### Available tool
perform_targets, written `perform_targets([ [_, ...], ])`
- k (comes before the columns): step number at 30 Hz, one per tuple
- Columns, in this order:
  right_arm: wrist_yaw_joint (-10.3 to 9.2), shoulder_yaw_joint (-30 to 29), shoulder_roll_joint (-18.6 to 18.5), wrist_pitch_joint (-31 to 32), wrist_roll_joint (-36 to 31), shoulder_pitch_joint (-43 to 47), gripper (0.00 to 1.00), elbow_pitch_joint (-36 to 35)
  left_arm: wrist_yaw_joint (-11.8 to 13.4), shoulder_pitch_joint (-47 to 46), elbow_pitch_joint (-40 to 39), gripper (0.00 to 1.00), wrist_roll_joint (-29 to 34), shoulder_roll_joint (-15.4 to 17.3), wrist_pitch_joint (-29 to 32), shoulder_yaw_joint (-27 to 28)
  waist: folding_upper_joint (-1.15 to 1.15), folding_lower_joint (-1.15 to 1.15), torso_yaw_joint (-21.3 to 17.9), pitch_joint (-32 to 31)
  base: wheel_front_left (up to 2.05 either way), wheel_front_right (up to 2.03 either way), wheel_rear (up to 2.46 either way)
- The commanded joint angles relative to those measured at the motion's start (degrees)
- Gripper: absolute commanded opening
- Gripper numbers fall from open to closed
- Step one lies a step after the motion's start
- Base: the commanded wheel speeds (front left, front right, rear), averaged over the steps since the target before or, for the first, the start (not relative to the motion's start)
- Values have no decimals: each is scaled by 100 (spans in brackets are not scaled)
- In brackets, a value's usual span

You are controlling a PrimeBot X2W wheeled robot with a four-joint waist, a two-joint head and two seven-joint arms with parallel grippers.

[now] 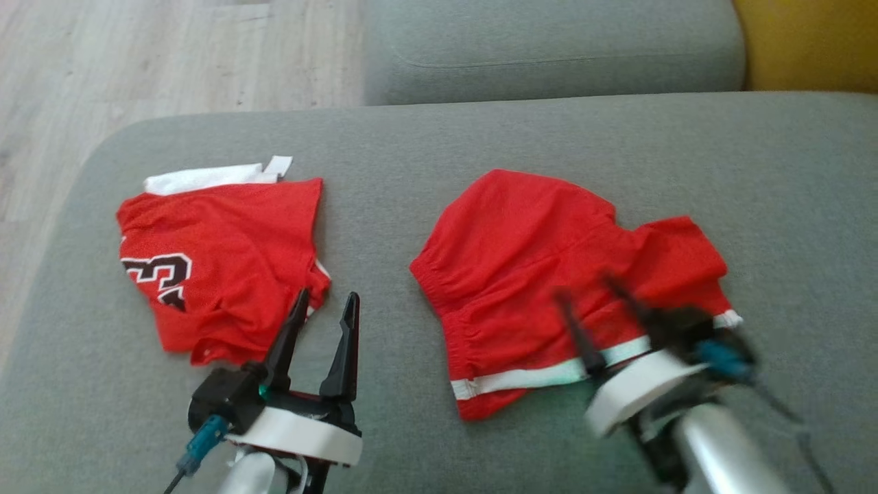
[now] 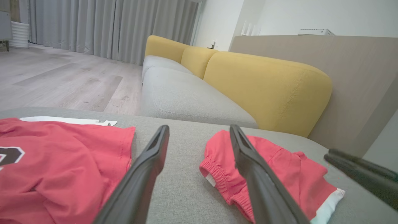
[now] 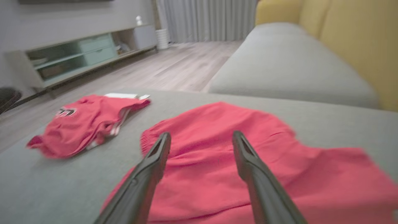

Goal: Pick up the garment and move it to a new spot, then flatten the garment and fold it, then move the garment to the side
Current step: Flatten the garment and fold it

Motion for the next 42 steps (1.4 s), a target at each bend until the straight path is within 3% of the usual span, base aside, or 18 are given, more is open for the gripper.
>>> perform_targets([
  [1,-4,-170,6,-194,-60,-264,100,-242,-34,-196,-184,100,34,31,-54,137,0,0,-80,9,0,0,0],
  [5,-4,-1034,6,-587,-111,-129,100,-208,-34,-228,-180,100,23,48,-54,103,0,0,-259,62,0,0,0],
  [10,-4,-1497,6,-833,-132,-95,100,-128,-34,-432,-119,100,7,195,-54,-47,0,0,-570,256,0,0,0],
  [14,-4,-1550,6,-940,-76,-260,100,-124,-34,-1081,-38,100,-85,515,83,-351,0,0,-867,529,0,0,0],
  [21,-4,-1317,6,-1154,202,-576,100,-81,-34,-3258,576,100,-1320,1554,1830,-1547,0,0,-1529,1143,0,0,0],
  [25,-4,-1178,6,-1243,359,-667,100,-14,-34,-3951,983,100,-2263,2016,2785,-2078,0,0,-1869,1371,0,0,0],
  [29,-4,-1135,6,-1304,495,-738,100,56,-34,-4354,1239,100,-2821,2416,3394,-2601,0,0,-2092,1554,0,0,0],
  [35,-4,-1066,6,-1340,601,-832,100,170,-34,-4571,1390,100,-3531,2771,3778,-3102,0,0,-2318,1704,0,0,0],
  [41,-4,-1065,6,-1345,649,-866,100,119,-34,-4666,1465,100,-3900,2908,4020,-3443,0,0,-2401,1760,0,0,0],
  [42,-4,-1062,6,-1346,658,-865,100,102,-34,-4707,1468,85,-3904,2936,4003,-3510,0,0,-2413,1770,0,0,0],
])
